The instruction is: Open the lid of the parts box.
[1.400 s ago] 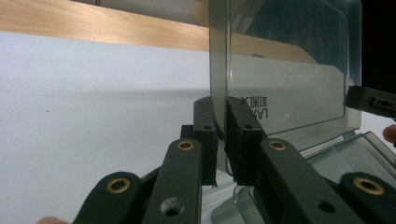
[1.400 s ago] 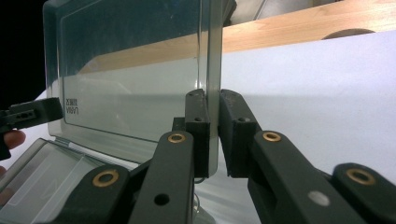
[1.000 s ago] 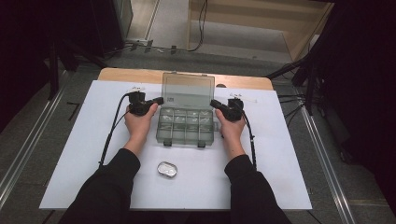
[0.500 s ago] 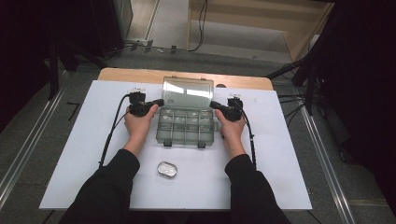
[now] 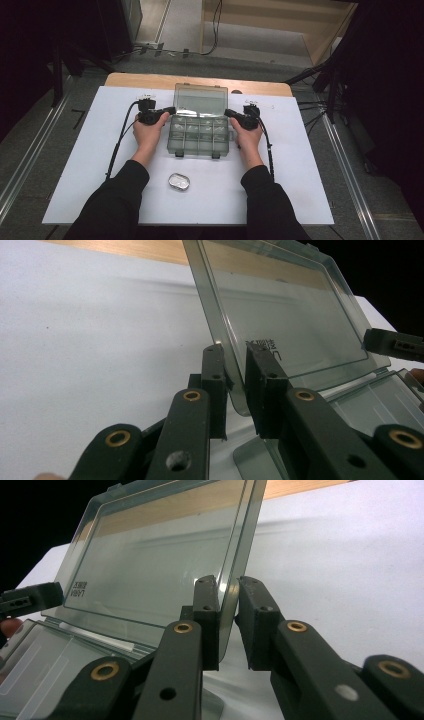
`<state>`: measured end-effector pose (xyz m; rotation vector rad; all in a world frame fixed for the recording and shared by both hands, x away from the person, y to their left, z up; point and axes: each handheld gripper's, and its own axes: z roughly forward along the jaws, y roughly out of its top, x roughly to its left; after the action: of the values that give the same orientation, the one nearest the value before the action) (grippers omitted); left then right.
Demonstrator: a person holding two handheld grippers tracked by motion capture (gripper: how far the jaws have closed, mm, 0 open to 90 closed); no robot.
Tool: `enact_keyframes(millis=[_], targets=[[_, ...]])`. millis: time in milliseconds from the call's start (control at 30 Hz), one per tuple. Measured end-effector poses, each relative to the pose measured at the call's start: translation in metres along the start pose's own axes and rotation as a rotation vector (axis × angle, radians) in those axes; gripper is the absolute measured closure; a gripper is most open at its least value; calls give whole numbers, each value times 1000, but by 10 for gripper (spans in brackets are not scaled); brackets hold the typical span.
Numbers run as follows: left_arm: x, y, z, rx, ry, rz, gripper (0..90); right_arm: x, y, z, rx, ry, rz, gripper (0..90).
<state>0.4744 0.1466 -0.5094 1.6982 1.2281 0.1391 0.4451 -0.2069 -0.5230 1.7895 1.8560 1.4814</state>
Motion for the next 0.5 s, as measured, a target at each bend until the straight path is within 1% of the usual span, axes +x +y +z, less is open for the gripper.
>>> enact_keyframes(millis=[500], targets=[[0,0,0,8,5,-2,773,2,0,1,21,-20,-9,760]])
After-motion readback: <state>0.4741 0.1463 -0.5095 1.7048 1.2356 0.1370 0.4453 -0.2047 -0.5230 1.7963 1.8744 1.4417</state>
